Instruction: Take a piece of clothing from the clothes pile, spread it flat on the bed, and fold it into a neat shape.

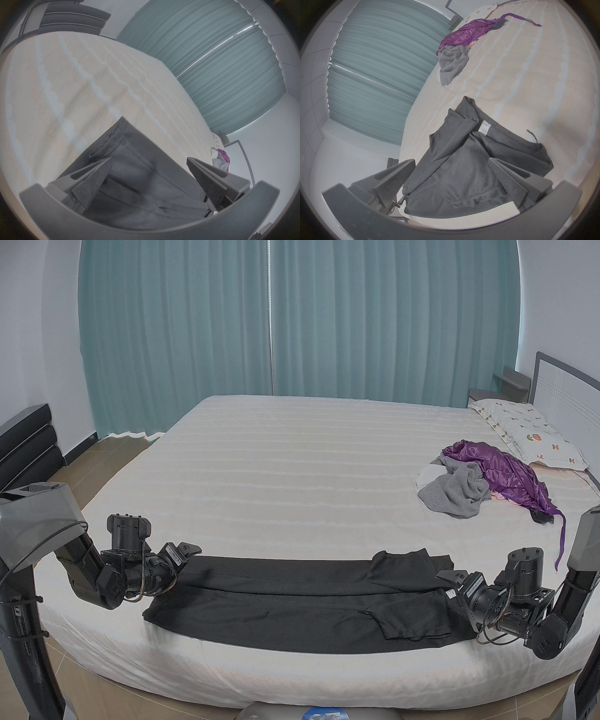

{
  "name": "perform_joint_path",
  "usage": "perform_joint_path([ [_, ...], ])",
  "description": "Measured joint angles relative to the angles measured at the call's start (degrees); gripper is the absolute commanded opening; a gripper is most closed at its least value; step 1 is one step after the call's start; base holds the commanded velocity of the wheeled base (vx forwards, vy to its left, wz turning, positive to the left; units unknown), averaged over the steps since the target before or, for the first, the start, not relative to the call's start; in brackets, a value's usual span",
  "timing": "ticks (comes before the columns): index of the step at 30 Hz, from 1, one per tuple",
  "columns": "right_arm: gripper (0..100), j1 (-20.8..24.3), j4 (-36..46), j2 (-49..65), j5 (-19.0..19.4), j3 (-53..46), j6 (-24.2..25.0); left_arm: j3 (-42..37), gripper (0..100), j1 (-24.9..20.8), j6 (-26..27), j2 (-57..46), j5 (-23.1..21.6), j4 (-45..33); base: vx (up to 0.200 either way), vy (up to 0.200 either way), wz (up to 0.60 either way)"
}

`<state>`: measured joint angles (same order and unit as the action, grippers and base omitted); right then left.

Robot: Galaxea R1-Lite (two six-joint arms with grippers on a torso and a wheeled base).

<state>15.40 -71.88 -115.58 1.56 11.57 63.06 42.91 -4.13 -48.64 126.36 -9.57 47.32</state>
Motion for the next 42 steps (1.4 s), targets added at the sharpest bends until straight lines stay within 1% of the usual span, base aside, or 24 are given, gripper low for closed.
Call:
perform_joint_path([
  [8,100,-0.07,-0.02,-0.02,-0.01,-0.09,-0.04,-1.1,100,0.85,0.79,-2.76,0.1,-7.36,0.0,0.0,0.0],
  [14,100,-0.05,0.0,-0.02,0.0,-0.02,-0.06,-0.85,100,1.71,1.02,-5.19,0.1,-7.58,0.0,0.0,0.0],
  [17,100,-0.05,0.0,-0.02,-0.01,0.04,-0.13,0.55,100,2.43,1.01,-6.53,-0.04,-7.69,0.0,0.0,0.0],
  [21,100,0.0,0.02,-0.07,-0.01,0.17,-0.5,4.16,100,3.4,1.02,-7.36,-0.33,-8.27,0.0,0.0,0.0],
  [25,100,0.01,0.0,-0.18,0.0,0.24,-0.63,9.42,100,4.06,1.93,-5.61,-0.55,-9.4,0.0,0.0,0.0],
  [28,100,0.04,0.0,-0.38,0.0,0.33,-0.68,14.56,100,4.57,4.33,-2.05,-0.69,-11.52,0.0,0.0,0.0],
  [31,100,0.04,0.0,-0.71,0.0,0.33,-0.72,19.63,100,5.23,8.81,2.21,-0.77,-15.58,0.0,0.0,0.0],
  [33,100,0.04,0.0,-0.93,-0.01,0.37,-0.77,21.31,100,5.42,10.46,3.89,-0.79,-17.88,0.0,0.0,0.0],
  [36,100,0.04,0.02,-1.23,-0.06,0.46,-0.83,23.59,100,5.62,11.58,6.01,-0.88,-19.87,0.0,0.0,0.0],
  [42,100,0.04,-1.43,-1.82,-0.06,0.67,-0.88,24.7,100,5.42,11.75,8.18,-0.94,-20.29,0.0,0.0,0.0],
])
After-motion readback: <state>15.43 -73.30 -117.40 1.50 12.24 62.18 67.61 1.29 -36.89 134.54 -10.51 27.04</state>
